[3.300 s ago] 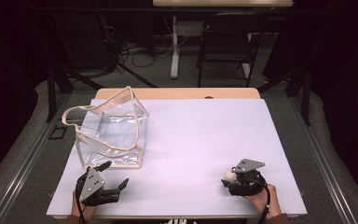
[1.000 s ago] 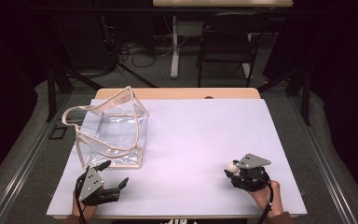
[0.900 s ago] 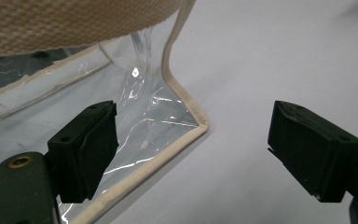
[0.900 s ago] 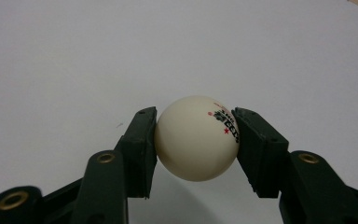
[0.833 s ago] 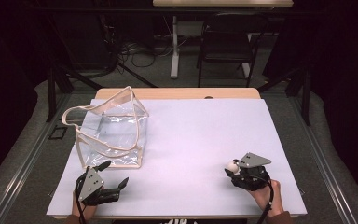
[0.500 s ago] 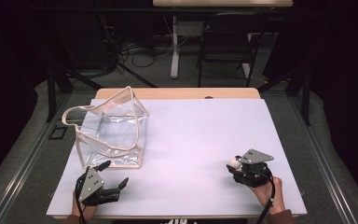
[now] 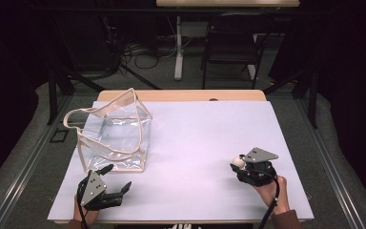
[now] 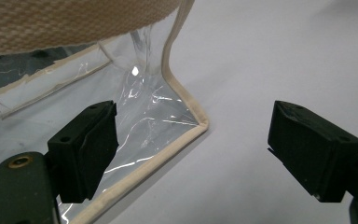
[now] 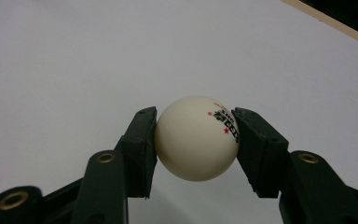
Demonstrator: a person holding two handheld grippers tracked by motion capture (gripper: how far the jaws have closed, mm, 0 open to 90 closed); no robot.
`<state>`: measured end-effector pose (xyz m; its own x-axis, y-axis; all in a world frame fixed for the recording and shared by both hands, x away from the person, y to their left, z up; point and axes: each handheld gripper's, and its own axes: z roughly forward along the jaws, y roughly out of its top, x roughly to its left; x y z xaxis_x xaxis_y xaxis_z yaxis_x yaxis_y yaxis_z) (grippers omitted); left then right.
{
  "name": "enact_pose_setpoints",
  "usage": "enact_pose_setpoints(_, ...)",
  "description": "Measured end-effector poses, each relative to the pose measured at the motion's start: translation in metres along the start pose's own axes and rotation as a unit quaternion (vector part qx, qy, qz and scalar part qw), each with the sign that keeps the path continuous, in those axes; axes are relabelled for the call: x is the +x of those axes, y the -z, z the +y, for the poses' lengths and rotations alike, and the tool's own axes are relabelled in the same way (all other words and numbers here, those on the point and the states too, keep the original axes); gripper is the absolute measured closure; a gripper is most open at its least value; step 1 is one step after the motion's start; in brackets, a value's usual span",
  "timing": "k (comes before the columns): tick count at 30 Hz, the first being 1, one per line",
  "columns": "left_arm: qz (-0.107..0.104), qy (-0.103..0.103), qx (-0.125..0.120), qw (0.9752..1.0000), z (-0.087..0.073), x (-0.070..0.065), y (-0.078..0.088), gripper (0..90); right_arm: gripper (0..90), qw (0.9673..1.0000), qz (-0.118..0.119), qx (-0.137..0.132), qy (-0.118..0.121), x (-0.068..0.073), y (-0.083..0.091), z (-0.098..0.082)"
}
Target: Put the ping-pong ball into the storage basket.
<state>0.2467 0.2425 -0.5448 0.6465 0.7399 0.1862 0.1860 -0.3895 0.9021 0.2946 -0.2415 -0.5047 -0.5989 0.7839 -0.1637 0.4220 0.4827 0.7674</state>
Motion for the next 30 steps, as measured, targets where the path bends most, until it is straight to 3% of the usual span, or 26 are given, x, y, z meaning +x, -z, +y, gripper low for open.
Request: enact_pose_setpoints(30,-0.002,-0.001,0.0,1.0,0.0,0.0,-0.001,16.0,51.1,1.0,-0.006,-0.004,-0.002,-0.009,-0.007,0.017)
